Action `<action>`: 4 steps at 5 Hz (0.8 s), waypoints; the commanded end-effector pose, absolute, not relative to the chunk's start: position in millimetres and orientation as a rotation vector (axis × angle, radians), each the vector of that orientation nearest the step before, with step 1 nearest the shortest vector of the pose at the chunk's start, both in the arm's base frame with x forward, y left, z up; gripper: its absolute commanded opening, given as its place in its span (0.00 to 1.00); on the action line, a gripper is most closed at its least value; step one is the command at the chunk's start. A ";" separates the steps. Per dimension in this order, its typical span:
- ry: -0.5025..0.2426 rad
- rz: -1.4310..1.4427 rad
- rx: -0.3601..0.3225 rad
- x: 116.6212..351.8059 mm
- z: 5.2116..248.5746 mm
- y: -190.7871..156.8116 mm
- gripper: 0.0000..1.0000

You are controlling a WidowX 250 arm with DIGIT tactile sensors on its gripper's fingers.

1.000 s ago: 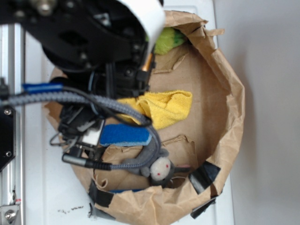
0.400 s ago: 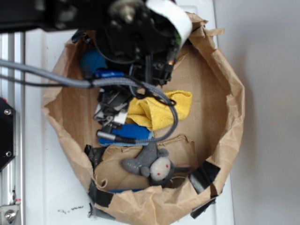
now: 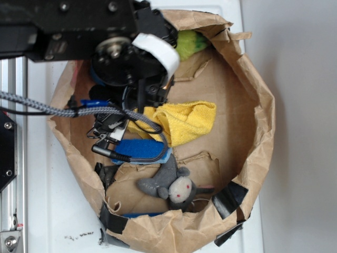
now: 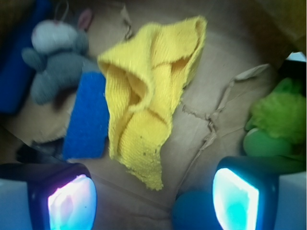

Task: Grab the blue ball.

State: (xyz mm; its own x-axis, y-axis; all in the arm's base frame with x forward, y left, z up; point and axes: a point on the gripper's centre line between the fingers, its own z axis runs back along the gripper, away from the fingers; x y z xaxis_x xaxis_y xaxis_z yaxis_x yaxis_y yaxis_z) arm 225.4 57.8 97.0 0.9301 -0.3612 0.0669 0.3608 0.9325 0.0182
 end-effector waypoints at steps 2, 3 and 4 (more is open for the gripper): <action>-0.091 -0.369 0.084 221.2 92.1 78.4 1.00; -0.080 -0.345 0.108 224.0 86.5 82.1 1.00; -0.051 -0.362 0.115 218.9 82.6 92.2 1.00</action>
